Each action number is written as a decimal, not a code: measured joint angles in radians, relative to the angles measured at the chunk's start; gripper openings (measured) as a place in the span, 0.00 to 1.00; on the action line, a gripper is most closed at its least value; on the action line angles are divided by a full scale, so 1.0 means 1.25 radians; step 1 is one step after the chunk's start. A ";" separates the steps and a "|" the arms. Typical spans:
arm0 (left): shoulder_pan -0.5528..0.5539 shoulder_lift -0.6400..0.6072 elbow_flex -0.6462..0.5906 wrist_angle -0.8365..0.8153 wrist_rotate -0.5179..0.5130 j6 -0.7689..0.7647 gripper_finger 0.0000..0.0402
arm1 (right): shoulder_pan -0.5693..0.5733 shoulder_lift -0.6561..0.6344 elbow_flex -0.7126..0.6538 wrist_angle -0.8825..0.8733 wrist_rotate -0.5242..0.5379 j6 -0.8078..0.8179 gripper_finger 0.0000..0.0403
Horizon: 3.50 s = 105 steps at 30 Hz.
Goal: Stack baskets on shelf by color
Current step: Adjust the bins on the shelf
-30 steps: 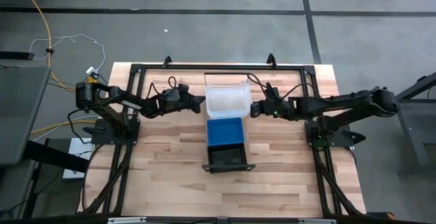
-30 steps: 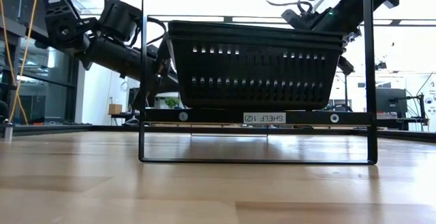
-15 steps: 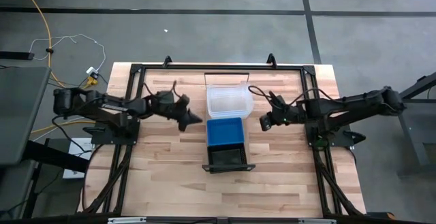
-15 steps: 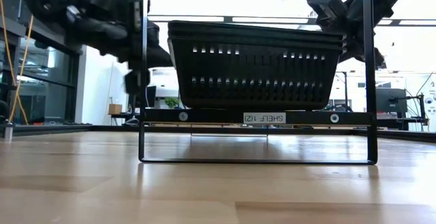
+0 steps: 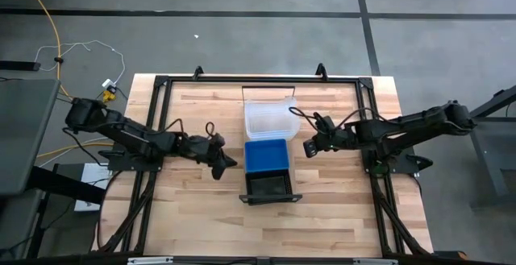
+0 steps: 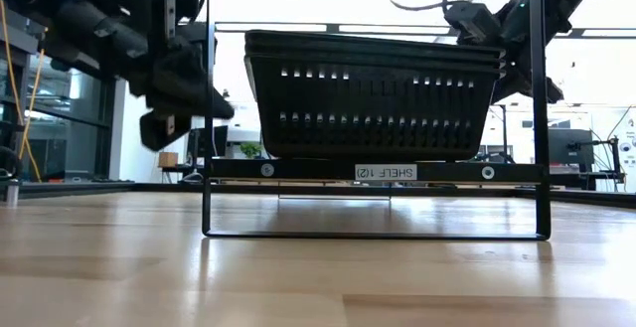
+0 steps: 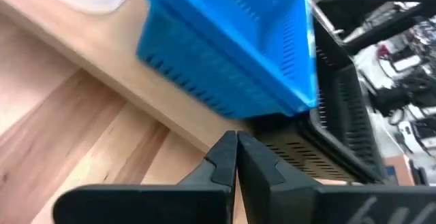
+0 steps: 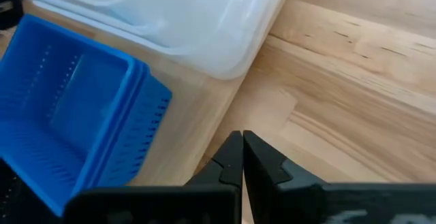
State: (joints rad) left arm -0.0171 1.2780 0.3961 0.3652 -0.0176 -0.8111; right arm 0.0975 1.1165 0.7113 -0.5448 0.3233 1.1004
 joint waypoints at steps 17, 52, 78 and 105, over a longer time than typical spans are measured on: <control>0.032 0.232 0.034 0.235 -0.047 -0.039 0.00 | 0.000 0.060 0.000 0.060 0.008 -0.007 0.00; 0.045 0.027 0.107 -0.183 0.134 0.128 0.00 | 0.190 0.059 0.000 0.109 -0.175 0.060 0.00; -0.128 0.321 0.154 0.129 0.052 -0.001 0.00 | 0.200 0.059 0.000 0.112 -0.055 0.075 0.00; -0.064 0.341 0.184 0.130 0.094 0.023 0.00 | 0.200 0.059 0.000 0.110 -0.034 0.067 0.00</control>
State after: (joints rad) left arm -0.0966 1.7044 0.6266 0.5283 0.1001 -0.7822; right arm 0.3470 1.1904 0.7113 -0.4068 0.2805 1.1842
